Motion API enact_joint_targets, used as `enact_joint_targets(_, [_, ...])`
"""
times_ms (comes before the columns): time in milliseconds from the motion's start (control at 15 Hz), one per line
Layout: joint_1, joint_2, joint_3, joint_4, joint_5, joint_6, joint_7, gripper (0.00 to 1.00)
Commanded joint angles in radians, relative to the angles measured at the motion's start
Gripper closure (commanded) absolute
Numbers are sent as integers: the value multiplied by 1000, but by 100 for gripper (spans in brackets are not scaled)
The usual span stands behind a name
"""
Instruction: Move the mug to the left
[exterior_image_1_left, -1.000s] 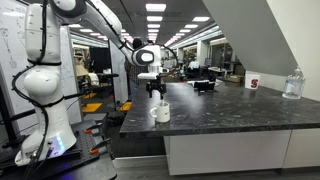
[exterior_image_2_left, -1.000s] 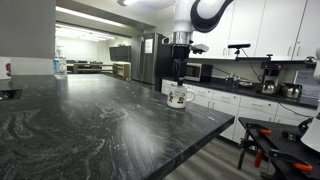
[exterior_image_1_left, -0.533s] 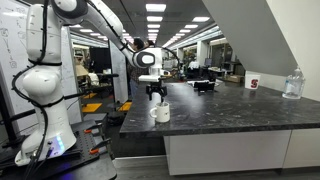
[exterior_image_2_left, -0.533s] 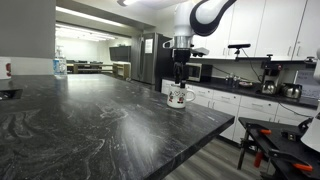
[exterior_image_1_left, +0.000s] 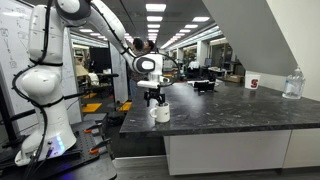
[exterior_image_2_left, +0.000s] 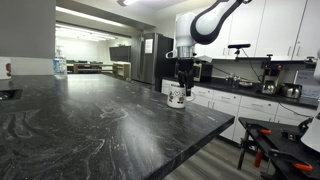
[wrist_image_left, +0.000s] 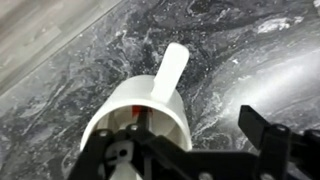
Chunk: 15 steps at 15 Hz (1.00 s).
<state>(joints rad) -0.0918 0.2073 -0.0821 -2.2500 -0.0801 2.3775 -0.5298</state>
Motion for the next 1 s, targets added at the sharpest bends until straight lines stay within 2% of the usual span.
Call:
enact_joint_targets(0, [-25,33,21,1,3,24,-22,34])
enact_joint_targets(467, [-24,40,29,-6,-41,73,-6,88])
enact_joint_targets(600, [-24,34,30,-6,-48,79,-3,100])
enact_joint_targets(933, [-20,5,40,-24,-43,82,0,98])
